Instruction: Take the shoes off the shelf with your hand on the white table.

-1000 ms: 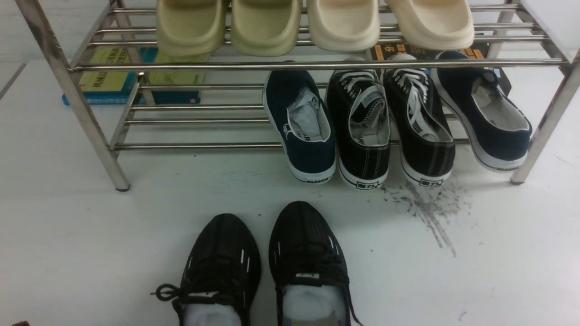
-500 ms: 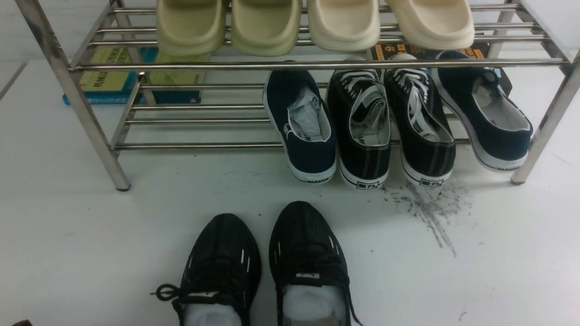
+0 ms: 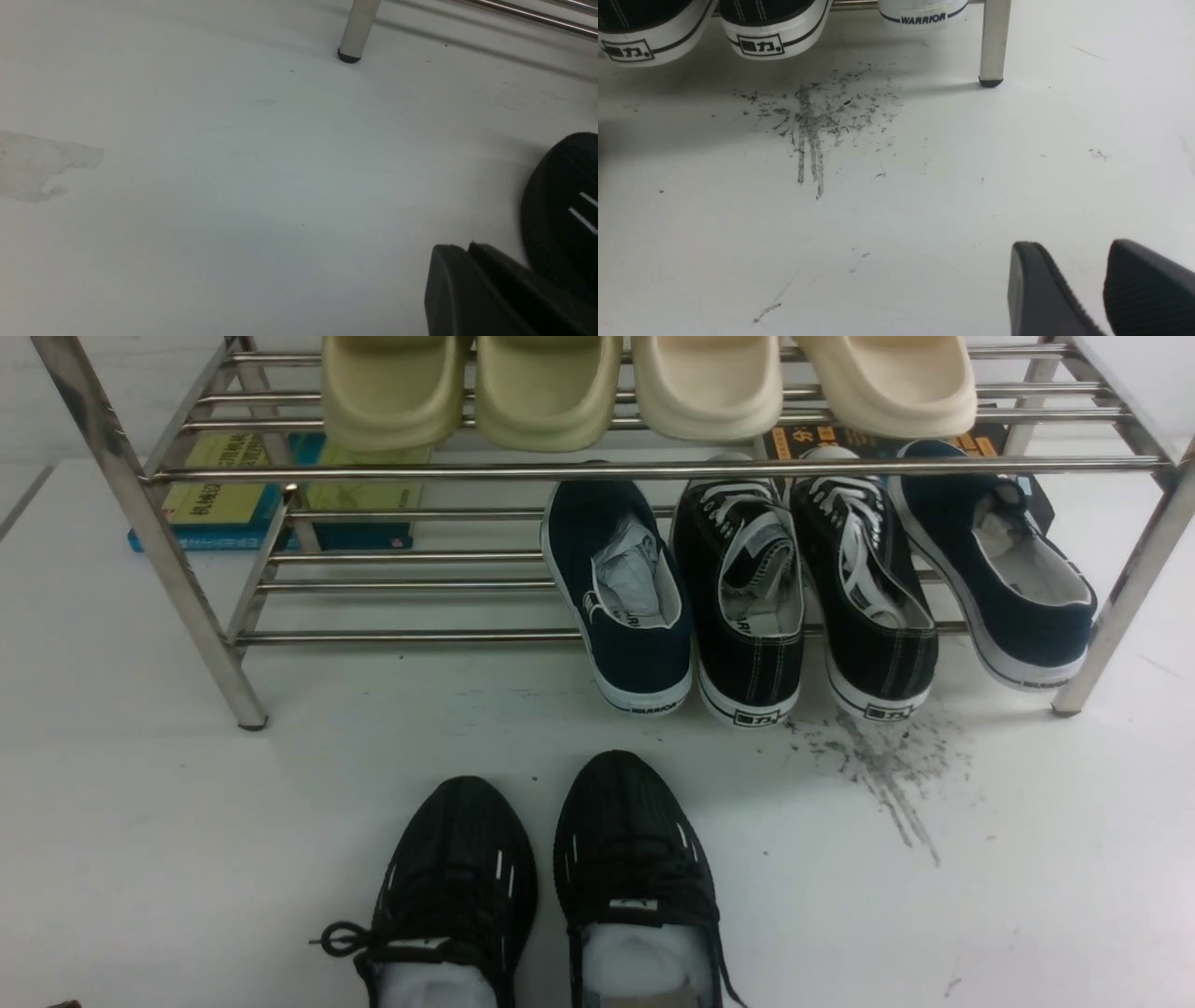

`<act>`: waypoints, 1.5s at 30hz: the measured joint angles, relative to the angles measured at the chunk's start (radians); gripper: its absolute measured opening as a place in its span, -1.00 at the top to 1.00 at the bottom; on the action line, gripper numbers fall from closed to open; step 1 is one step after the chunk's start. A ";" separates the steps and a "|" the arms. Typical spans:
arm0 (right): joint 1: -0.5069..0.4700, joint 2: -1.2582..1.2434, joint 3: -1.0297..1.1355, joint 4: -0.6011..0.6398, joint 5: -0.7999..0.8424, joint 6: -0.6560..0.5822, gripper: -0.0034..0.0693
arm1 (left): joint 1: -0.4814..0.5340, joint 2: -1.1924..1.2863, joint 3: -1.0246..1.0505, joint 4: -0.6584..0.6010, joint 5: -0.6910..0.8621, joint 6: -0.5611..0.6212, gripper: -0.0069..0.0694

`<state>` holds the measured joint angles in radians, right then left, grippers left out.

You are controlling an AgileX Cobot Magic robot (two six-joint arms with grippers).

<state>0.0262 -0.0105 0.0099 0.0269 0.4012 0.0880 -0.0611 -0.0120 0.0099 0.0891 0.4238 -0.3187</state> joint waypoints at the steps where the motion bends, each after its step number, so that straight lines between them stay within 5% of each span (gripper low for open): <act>1: 0.000 0.000 0.000 0.000 0.000 0.000 0.25 | 0.017 0.000 0.000 -0.021 0.000 0.026 0.68; 7: 0.000 0.000 0.000 0.000 0.000 0.000 0.25 | 0.094 0.000 0.000 -0.036 -0.001 0.038 0.64; 45: 0.000 0.000 0.000 0.000 0.000 0.000 0.25 | 0.095 0.000 0.001 -0.035 -0.005 0.028 0.58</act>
<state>0.0262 -0.0105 0.0099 0.0269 0.4012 0.0880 0.0342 -0.0120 0.0108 0.0544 0.4187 -0.2912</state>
